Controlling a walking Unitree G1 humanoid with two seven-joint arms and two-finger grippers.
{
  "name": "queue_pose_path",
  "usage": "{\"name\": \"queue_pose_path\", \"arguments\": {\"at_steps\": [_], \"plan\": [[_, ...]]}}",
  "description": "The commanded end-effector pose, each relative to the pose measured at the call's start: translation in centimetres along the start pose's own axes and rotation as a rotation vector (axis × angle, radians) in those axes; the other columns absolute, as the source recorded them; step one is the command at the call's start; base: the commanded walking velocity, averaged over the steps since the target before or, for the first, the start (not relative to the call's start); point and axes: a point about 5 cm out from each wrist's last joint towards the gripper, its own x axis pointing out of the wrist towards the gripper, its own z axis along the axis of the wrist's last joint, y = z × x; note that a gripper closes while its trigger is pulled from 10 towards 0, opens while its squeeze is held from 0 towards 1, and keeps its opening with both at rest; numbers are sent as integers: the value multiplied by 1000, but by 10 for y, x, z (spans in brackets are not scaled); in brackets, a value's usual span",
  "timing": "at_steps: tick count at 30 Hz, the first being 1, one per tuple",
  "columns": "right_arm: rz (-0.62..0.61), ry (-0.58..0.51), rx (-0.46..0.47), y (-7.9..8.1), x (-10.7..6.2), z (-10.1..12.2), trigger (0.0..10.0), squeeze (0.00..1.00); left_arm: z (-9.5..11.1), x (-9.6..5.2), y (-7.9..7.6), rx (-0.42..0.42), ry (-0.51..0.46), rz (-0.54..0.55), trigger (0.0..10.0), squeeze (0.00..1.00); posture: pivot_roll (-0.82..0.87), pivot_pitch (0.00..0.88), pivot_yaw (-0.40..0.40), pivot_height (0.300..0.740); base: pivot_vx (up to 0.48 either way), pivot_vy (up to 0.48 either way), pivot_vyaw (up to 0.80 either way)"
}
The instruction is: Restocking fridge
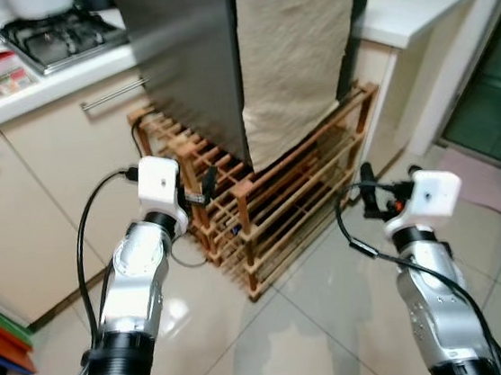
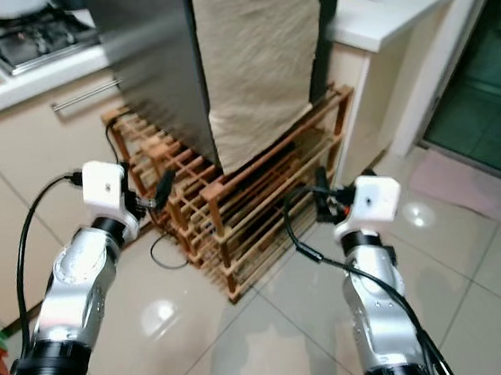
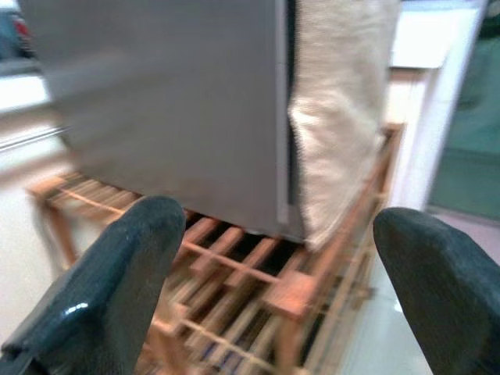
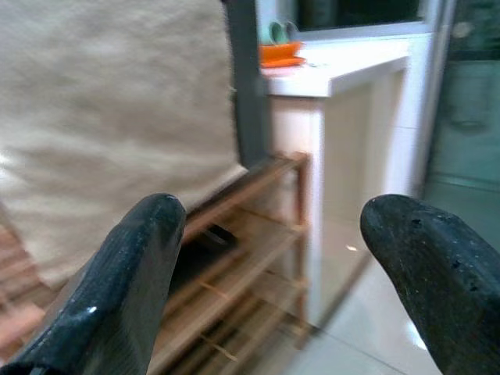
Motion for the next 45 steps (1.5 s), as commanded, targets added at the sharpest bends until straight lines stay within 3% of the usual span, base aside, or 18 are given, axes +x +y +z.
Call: {"name": "queue_pose_path", "arguments": {"at_steps": [1, 5, 12, 21, 27, 40, 45], "plan": [[16, 24, -51, 1, -1, 2, 10000, 0, 11, 4, -9, 12, -31, -28, 10000, 0, -106, 0, 22, 740, 0, 0, -638], [62, 15, -111, 7, 1, 8, 10000, 0, 17, 10, -16, 21, -45, -40, 10000, 0, -112, 0, 17, 736, 0, 0, -313], [78, 8, -108, 10, 11, 12, 10000, 0, 34, 17, -12, -22, -112, 7, 10000, 0, -114, 0, 17, 736, 451, 79, 0], [75, 21, -108, 5, 14, 9, 10000, 0, 36, 16, -9, -66, -120, 33, 10000, 0, -105, 0, 13, 736, 128, 405, 0], [79, 21, -97, 5, 15, 10, 10000, 0, 37, 17, -18, 52, -126, -12, 10000, 0, -104, 0, 12, 736, 0, 320, 0], [65, 10, -87, 6, 12, 9, 10000, 0, 43, 32, -25, 79, -106, -52, 10000, 0, -130, 0, 34, 736, 0, 0, -513], [51, 1, -87, 5, 10, 9, 10000, 0, 41, 29, -28, 63, -110, -97, 10000, 0, -130, 0, 35, 736, 0, 0, -740]]}}
